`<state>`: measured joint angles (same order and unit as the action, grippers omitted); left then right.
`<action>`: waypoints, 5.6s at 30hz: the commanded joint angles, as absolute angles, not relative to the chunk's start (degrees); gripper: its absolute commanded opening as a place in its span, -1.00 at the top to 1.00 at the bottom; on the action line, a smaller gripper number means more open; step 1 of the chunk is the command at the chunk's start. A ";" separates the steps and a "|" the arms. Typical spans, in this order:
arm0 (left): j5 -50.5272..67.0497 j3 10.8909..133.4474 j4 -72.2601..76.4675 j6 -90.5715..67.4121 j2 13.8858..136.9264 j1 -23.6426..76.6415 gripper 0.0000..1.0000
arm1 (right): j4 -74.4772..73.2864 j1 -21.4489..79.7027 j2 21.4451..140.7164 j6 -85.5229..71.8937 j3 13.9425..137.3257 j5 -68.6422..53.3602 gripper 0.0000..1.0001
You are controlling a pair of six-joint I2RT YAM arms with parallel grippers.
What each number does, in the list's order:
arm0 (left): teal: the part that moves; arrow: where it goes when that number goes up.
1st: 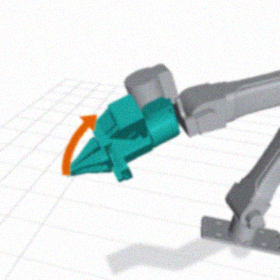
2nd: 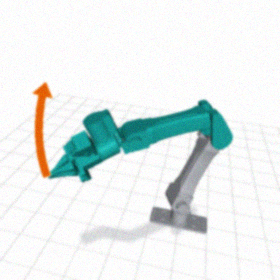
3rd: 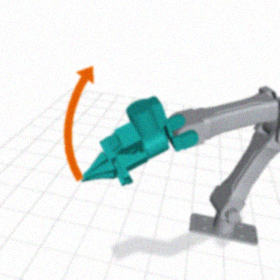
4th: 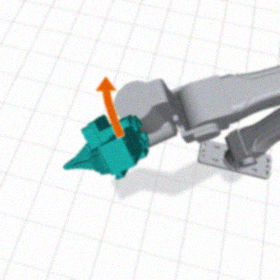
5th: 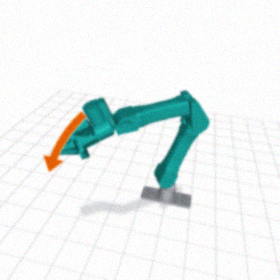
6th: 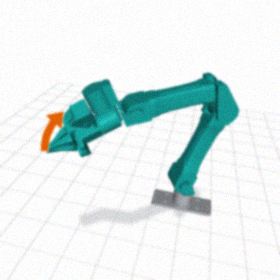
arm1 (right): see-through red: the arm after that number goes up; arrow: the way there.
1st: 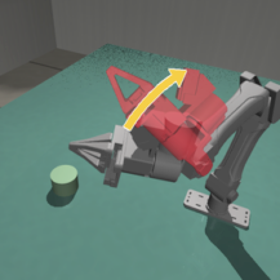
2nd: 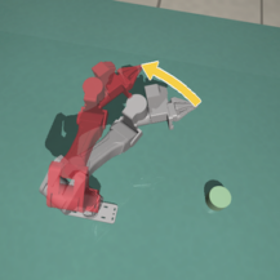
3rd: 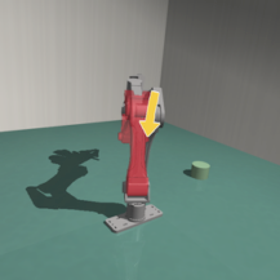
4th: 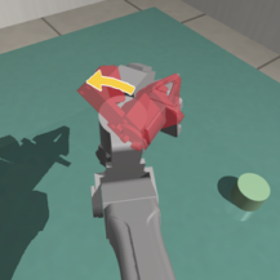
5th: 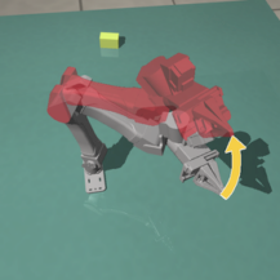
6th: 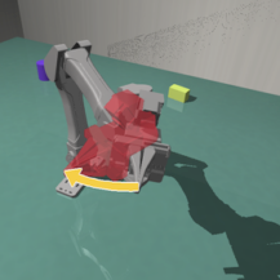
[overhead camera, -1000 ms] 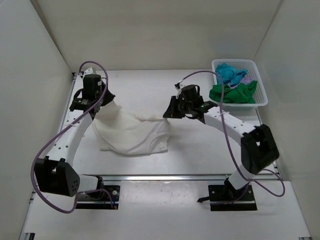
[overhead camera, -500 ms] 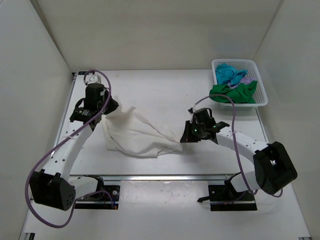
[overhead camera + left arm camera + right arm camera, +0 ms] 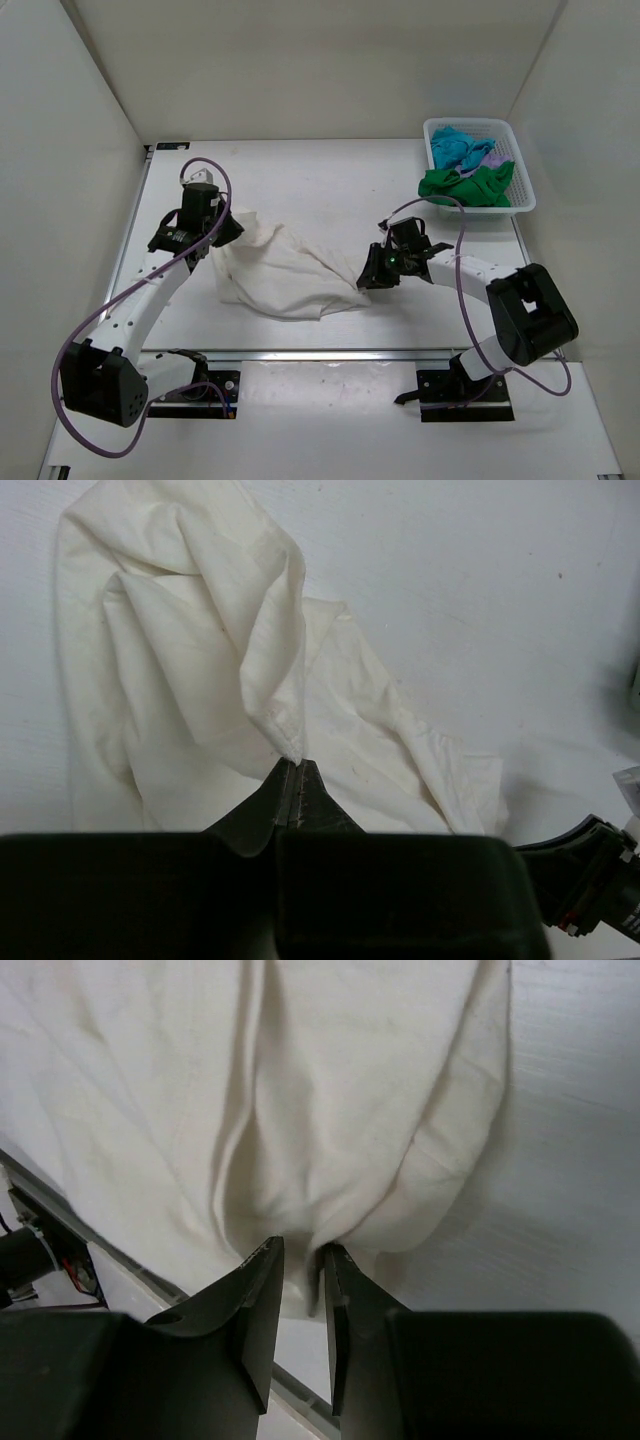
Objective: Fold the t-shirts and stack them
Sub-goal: Flatten out the tshirt
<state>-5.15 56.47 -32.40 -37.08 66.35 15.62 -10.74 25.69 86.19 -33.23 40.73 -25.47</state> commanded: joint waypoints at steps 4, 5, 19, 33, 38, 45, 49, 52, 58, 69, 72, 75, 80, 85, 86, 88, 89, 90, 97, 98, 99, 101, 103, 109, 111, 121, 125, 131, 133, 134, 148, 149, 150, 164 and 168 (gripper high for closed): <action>-4.66 57.13 -31.12 -37.35 65.74 16.26 1.00 | -11.16 25.14 81.30 -34.28 43.24 -25.14 0.61; -4.83 57.22 -31.11 -37.09 65.74 16.26 1.00 | -11.95 25.75 81.47 -34.97 42.98 -25.83 0.61; -4.31 56.95 -31.46 -37.18 64.95 16.61 1.00 | -22.32 26.28 81.21 -31.73 47.72 -18.99 0.58; -4.31 56.43 -31.20 -37.53 64.86 16.52 1.00 | -19.17 28.65 85.87 -34.36 47.46 -22.06 0.70; -4.57 56.95 -31.20 -37.35 65.04 16.70 1.00 | -18.02 28.22 86.31 -34.89 46.76 -22.15 0.68; -4.40 56.78 -31.20 -37.27 65.30 16.61 1.00 | -18.54 27.42 86.58 -34.80 45.44 -22.33 0.95; -4.57 57.30 -31.02 -37.09 65.57 16.96 1.00 | -21.00 27.25 84.82 -33.31 46.84 -21.01 0.99; -5.19 58.53 -31.29 -36.74 65.92 16.79 1.00 | -23.54 26.63 79.82 -33.57 49.29 -19.17 0.99; -6.24 67.13 -32.95 -35.33 66.01 16.35 1.00 | -36.18 27.69 72.08 -27.96 67.47 -10.65 0.99; -27.74 110.34 -41.22 -25.07 70.39 20.29 1.00 | -68.56 50.23 89.81 -14.59 156.99 28.52 1.00; -33.31 117.32 -38.50 -20.49 73.38 23.46 1.00 | -49.22 63.47 76.81 -6.19 138.09 42.11 1.00; -30.60 113.76 -39.46 -22.76 73.65 22.07 1.00 | -2.06 91.21 71.04 38.83 120.10 73.96 1.00; -24.09 109.24 -40.17 -26.55 74.26 18.28 1.00 | 12.18 82.73 77.76 50.96 119.64 72.72 1.00; -20.40 111.46 -39.73 -29.26 80.41 13.63 1.00 | -35.42 54.81 82.88 10.51 126.92 40.46 1.00; -18.56 109.44 -39.73 -30.14 81.46 11.88 1.00 | -37.60 43.62 83.40 0.37 124.83 27.99 1.00; -17.66 105.40 -39.64 -30.41 82.35 10.29 1.00 | -40.34 30.35 83.14 -11.13 117.09 13.79 1.00; -18.97 102.34 -39.55 -29.54 82.70 10.02 1.00 | -39.91 26.49 83.58 -11.77 111.76 11.10 0.99; -19.42 99.78 -39.38 -29.44 83.66 9.41 1.00 | -38.51 23.50 85.06 -12.04 107.71 9.16 1.00; -12.65 107.44 -38.93 -32.34 95.87 5.27 1.00 | -38.32 12.84 109.94 -17.48 130.71 -5.43 1.00; -12.48 113.32 -39.54 -32.26 97.80 5.71 1.00 | -39.02 11.87 113.26 -17.66 139.48 -5.19 0.99; -12.13 115.55 -39.20 -32.69 97.91 5.54 1.00 | -38.59 11.78 114.33 -18.10 143.05 -5.19 0.99; -10.81 122.49 -38.59 -34.18 98.17 5.27 1.00 | -35.96 10.99 114.09 -17.93 150.70 -5.37 0.99; -10.37 124.80 -38.06 -34.45 96.42 4.84 1.00 | -32.89 11.34 110.76 -16.88 151.61 -5.10 1.00; -11.95 130.60 -37.00 -34.89 89.57 4.22 1.00 | -32.96 14.84 97.75 -13.10 151.52 -2.99 1.00; -13.44 132.01 -36.56 -33.67 87.28 5.62 1.00 | -32.87 16.43 94.50 -11.96 150.83 -1.24 1.00; -26.36 133.42 -35.33 -24.70 81.13 15.37 1.00 | -26.58 42.76 86.93 6.30 149.25 25.41 0.99; -28.92 133.33 -34.37 -22.24 80.33 17.05 1.00 | 26.36 85.54 88.13 69.51 137.59 52.12 1.00; -25.78 126.85 -34.89 -24.15 81.82 13.64 1.00 | -12.90 49.88 85.16 20.71 132.37 33.43 0.99; -24.26 124.38 -36.29 -24.52 83.58 12.31 1.00 | -17.99 42.13 86.74 10.34 129.48 27.20 0.99; -23.04 121.76 -36.56 -25.04 84.63 10.83 1.00 | -19.06 34.79 87.79 6.37 127.46 19.15 1.00; -20.30 105.71 -35.86 -27.42 110.71 4.48 1.00 | -18.02 9.93 120.21 -10.64 118.39 -4.83 1.00; -20.22 106.60 -36.38 -27.60 113.18 4.40 1.00 | -18.10 9.58 121.89 -11.16 118.56 -5.09 0.98; -19.95 108.26 -36.47 -27.51 114.07 3.96 1.00 | -17.84 9.58 122.69 -11.16 118.48 -5.53 1.00; -15.03 123.75 -36.30 -30.85 122.36 2.11 1.00 | -18.45 9.05 130.01 -14.07 131.04 -9.57 1.00; -12.84 122.34 -35.42 -31.55 117.96 0.88 1.00 | -20.90 6.78 123.34 -16.34 130.79 -13.62 0.99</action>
